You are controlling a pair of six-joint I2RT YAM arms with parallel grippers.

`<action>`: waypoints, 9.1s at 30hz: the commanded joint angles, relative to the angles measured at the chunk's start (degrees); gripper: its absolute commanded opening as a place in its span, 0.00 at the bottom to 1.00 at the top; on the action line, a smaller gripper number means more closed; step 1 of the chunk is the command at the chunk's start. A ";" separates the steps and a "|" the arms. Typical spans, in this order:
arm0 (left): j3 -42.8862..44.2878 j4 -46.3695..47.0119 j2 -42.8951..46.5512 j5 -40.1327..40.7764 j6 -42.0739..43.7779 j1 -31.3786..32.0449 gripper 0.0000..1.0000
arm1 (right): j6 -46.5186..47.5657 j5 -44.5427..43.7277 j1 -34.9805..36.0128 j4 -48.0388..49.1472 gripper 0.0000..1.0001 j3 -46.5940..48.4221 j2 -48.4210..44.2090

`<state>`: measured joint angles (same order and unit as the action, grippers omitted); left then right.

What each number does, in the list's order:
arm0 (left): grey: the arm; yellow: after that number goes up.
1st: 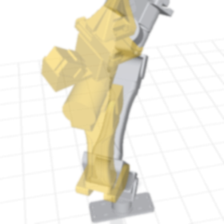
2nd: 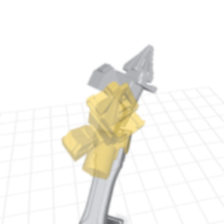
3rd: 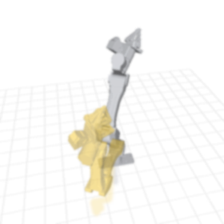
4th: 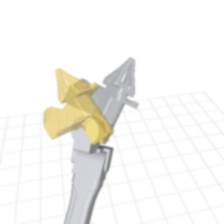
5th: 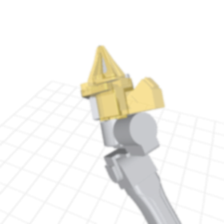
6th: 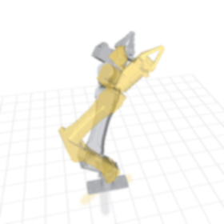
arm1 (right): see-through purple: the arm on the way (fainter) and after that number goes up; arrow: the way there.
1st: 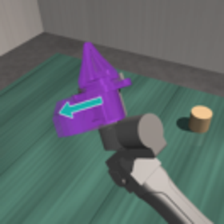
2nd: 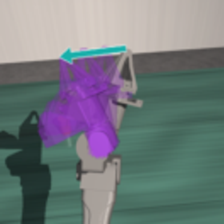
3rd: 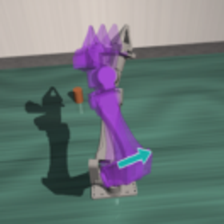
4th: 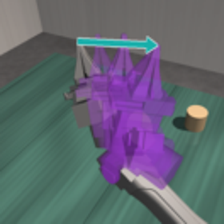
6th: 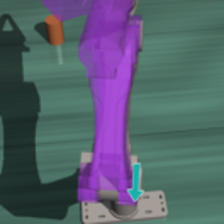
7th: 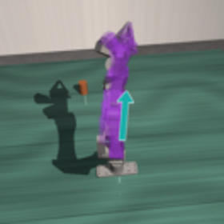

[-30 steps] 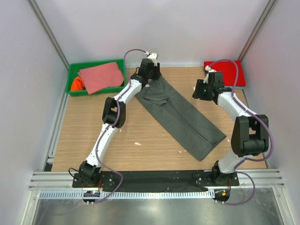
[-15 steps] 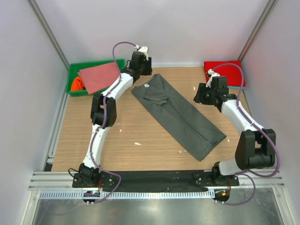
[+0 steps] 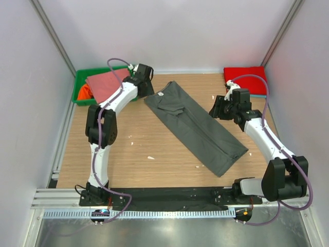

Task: Fold and stack the t-shirts
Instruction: Fold the tshirt

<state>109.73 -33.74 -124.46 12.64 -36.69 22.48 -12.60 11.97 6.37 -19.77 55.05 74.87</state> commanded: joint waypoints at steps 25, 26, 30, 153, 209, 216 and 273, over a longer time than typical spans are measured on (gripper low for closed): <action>-4.53 5.87 -9.48 4.32 -9.28 0.55 0.29 | 0.82 -0.72 0.92 0.43 0.52 -1.96 -1.48; -3.83 7.09 -9.92 4.32 -8.41 0.55 0.24 | 0.91 -0.72 0.84 0.52 0.52 -1.87 -1.31; -0.14 8.86 -13.08 2.56 -5.24 0.37 0.00 | 1.09 -1.16 0.92 0.43 0.52 -1.87 -0.69; -67.12 8.68 57.36 -19.14 -20.80 30.52 0.43 | -28.61 10.62 18.94 -4.14 0.51 -34.29 -23.63; -47.15 1.21 26.73 -18.79 -18.59 39.75 0.08 | -29.50 10.79 19.03 0.17 0.47 -37.64 -21.61; -47.86 1.92 25.67 -20.38 -18.77 39.66 0.29 | -29.59 13.34 19.03 1.23 0.47 -38.52 -19.94; -82.22 10.88 48.44 -29.17 -29.05 13.38 0.53 | -37.06 16.86 20.08 11.86 0.04 -45.73 -16.69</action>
<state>28.93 -22.46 -75.46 -23.99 -65.84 36.07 -50.89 31.79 26.15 -7.20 10.22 58.37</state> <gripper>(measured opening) 0.538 0.081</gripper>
